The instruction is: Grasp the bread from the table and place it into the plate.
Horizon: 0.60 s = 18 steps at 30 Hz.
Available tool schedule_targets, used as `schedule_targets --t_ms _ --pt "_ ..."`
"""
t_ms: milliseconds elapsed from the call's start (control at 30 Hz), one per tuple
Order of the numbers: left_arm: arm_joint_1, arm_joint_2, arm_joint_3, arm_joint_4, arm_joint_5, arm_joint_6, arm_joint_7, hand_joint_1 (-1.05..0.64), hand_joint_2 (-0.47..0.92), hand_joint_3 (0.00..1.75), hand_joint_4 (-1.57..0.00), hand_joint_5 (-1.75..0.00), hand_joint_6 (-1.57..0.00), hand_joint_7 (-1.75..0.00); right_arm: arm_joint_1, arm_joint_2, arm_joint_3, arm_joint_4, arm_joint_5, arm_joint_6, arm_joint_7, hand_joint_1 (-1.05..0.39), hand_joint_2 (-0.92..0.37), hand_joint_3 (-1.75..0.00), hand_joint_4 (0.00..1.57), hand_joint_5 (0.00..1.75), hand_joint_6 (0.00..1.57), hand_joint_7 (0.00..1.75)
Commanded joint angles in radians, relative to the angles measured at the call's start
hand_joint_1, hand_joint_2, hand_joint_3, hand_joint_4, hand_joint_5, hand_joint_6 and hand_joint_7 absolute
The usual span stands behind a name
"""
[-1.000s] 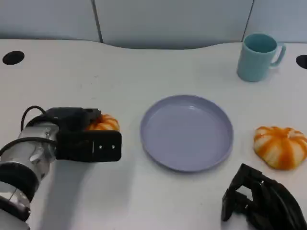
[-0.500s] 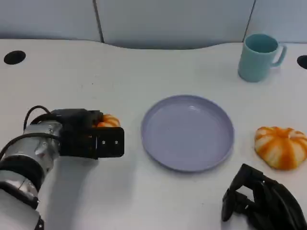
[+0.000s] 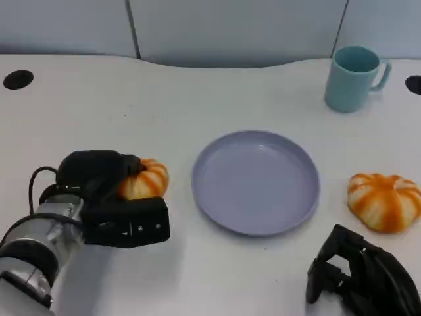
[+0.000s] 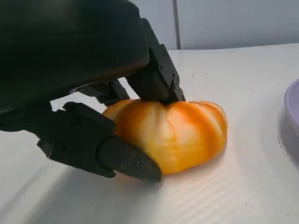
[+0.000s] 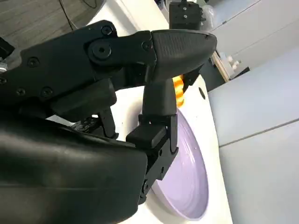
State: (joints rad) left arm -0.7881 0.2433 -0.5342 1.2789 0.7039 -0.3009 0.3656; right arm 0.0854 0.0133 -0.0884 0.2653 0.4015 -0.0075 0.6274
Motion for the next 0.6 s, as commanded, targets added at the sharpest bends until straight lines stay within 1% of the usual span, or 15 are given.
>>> schedule_targets --t_ms 33,67,100,133,167,200,233,300,367,433,567,600 --pt "0.047 0.021 -0.002 0.017 0.012 -0.038 0.149 -0.19 0.87 0.48 -0.87 -1.65 -0.85 -1.35 -0.014 -0.012 -0.019 0.034 0.016 -0.022 0.016 -0.59 -0.92 -0.35 0.72 1.75 0.60 1.52" --pt "0.053 0.021 0.002 0.017 0.009 -0.050 0.183 -0.19 0.85 0.51 -0.85 -1.70 -0.75 -1.55 -0.019 -0.011 -0.021 0.043 0.020 -0.023 0.021 -0.59 -0.92 -0.35 0.72 1.75 0.60 1.52" --pt "0.054 0.021 0.004 0.019 0.007 -0.057 0.198 -0.17 0.84 0.53 -0.84 -1.73 -0.68 -1.66 -0.023 -0.010 -0.023 0.049 0.021 -0.023 0.024 -0.60 -0.92 -0.34 0.72 1.75 0.60 1.51" --pt "0.055 0.021 0.004 0.021 0.005 -0.062 0.206 -0.17 0.83 0.54 -0.84 -1.74 -0.66 -1.70 -0.025 -0.010 -0.025 0.053 0.022 -0.024 0.026 -0.60 -0.92 -0.34 0.72 1.75 0.60 1.51" --pt "0.055 0.020 0.022 0.017 -0.015 -0.075 0.212 -0.17 0.83 0.54 -0.84 -1.74 -0.65 -1.72 -0.030 -0.010 -0.028 0.063 0.023 -0.026 0.031 -0.60 -0.92 -0.34 0.72 1.75 0.60 1.51" --pt "0.053 0.019 0.041 0.012 -0.033 -0.082 0.219 -0.14 0.73 0.69 -0.82 -1.74 -0.64 -1.72 -0.033 -0.011 -0.030 0.072 0.023 -0.029 0.036 -0.59 -0.92 -0.33 0.72 1.75 0.60 1.50" --pt "0.051 0.017 0.056 0.008 -0.047 -0.087 0.223 -0.14 0.69 0.77 -0.81 -1.75 -0.62 -1.73 -0.036 -0.012 -0.032 0.079 0.023 -0.031 0.040 -0.59 -0.92 -0.34 0.72 1.75 0.60 1.50" --pt "0.045 0.012 0.087 -0.001 -0.075 -0.091 0.225 -0.14 0.63 0.89 -0.81 -1.75 -0.60 -1.74 -0.038 -0.014 -0.032 0.088 0.020 -0.042 0.048 -0.58 -0.92 -0.34 0.71 1.75 0.60 1.49" --pt "0.039 0.002 0.139 -0.016 -0.128 -0.121 0.204 -0.12 0.60 0.98 -0.82 -1.75 -0.61 -1.75 -0.034 -0.014 -0.028 0.084 0.014 -0.038 0.038 -0.58 -0.92 -0.35 0.71 1.75 0.61 1.48" --pt "0.038 -0.001 0.160 -0.022 -0.150 -0.135 0.191 -0.12 0.60 1.01 -0.83 -1.75 -0.61 -1.75 -0.032 -0.013 -0.027 0.080 0.012 -0.034 0.031 -0.58 -0.92 -0.35 0.71 1.75 0.61 1.48" --pt "0.039 -0.001 0.167 -0.024 -0.148 -0.138 0.185 -0.11 0.59 1.03 -0.83 -1.75 -0.61 -1.75 -0.031 -0.014 -0.026 0.080 0.012 -0.034 0.031 -0.58 -0.92 -0.34 0.70 1.75 0.61 1.49" --pt "0.025 -0.001 0.162 -0.053 -0.142 -0.167 0.180 -0.11 0.59 1.04 -0.83 -1.75 -0.61 -1.75 -0.029 -0.011 -0.027 0.083 0.018 -0.030 0.036 -0.58 -0.92 -0.34 0.70 1.75 0.61 1.49"
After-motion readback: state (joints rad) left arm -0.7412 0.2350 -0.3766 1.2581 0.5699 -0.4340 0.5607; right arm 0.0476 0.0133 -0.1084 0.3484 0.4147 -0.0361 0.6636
